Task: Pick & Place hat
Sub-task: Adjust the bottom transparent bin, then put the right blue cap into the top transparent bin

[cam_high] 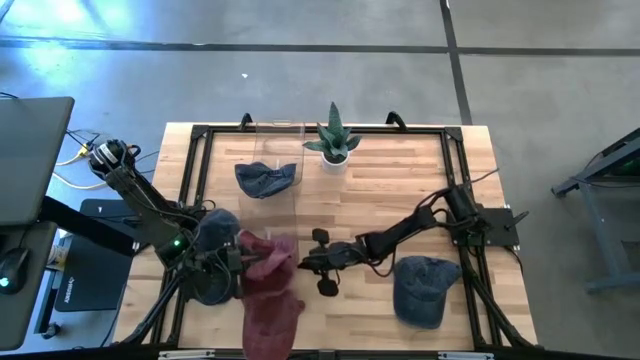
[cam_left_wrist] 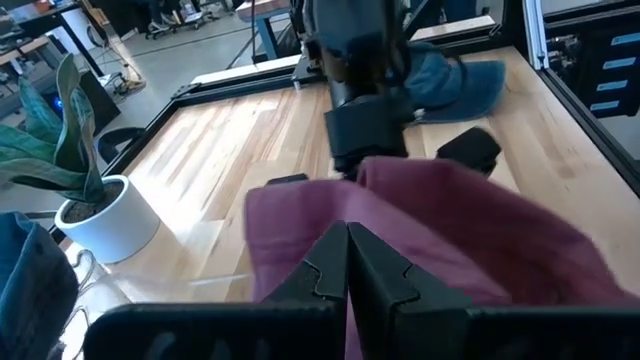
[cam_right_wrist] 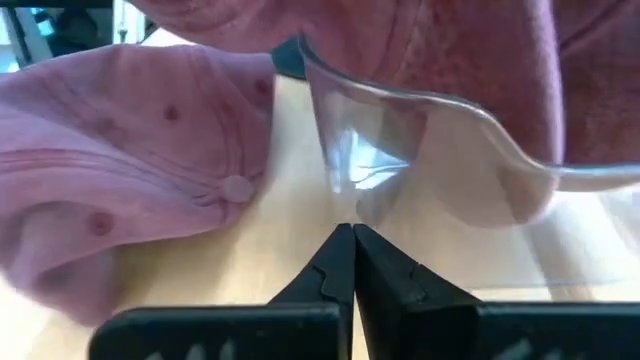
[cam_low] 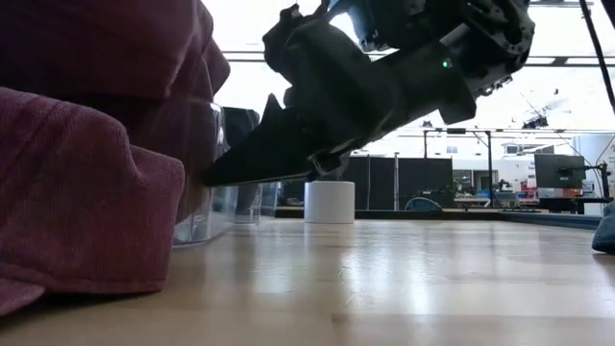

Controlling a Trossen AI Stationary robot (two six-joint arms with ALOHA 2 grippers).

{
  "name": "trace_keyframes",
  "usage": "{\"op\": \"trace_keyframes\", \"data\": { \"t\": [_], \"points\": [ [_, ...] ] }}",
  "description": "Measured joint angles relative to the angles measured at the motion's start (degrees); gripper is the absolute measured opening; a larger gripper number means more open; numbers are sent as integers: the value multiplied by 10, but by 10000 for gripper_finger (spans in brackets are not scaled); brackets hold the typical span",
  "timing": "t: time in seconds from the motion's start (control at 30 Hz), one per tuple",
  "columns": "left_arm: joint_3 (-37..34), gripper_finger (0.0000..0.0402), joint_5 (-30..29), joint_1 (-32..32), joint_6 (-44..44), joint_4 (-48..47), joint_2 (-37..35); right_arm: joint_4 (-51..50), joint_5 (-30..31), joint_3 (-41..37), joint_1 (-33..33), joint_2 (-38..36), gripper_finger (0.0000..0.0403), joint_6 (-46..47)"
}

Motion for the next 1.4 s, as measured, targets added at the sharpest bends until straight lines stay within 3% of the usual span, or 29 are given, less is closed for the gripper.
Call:
{"op": "trace_keyframes", "data": {
  "t": [0.2,0.4,0.63,0.83,1.0,1.1,1.3,1.4],
  "points": [
    [1,0,-17,0,9,40,0,-8,-16,0,-7,-2,0,-3],
    [39,0,-26,0,19,57,0,-124,8,-1,4,-61,0,-46],
    [74,0,-20,0,24,27,0,-410,139,-1,55,-192,0,-50],
    [83,0,-26,0,55,14,0,-704,184,-1,134,-313,0,77],
    [115,0,-28,15,124,18,0,-882,136,-1,181,-399,5,271],
    [136,0,-28,44,129,22,0,-943,85,-9,202,-433,28,372],
    [154,0,74,140,156,12,0,-919,-57,-127,220,-516,120,473],
    [154,0,131,191,161,13,0,-869,-80,-198,225,-557,167,521]
  ]
}}
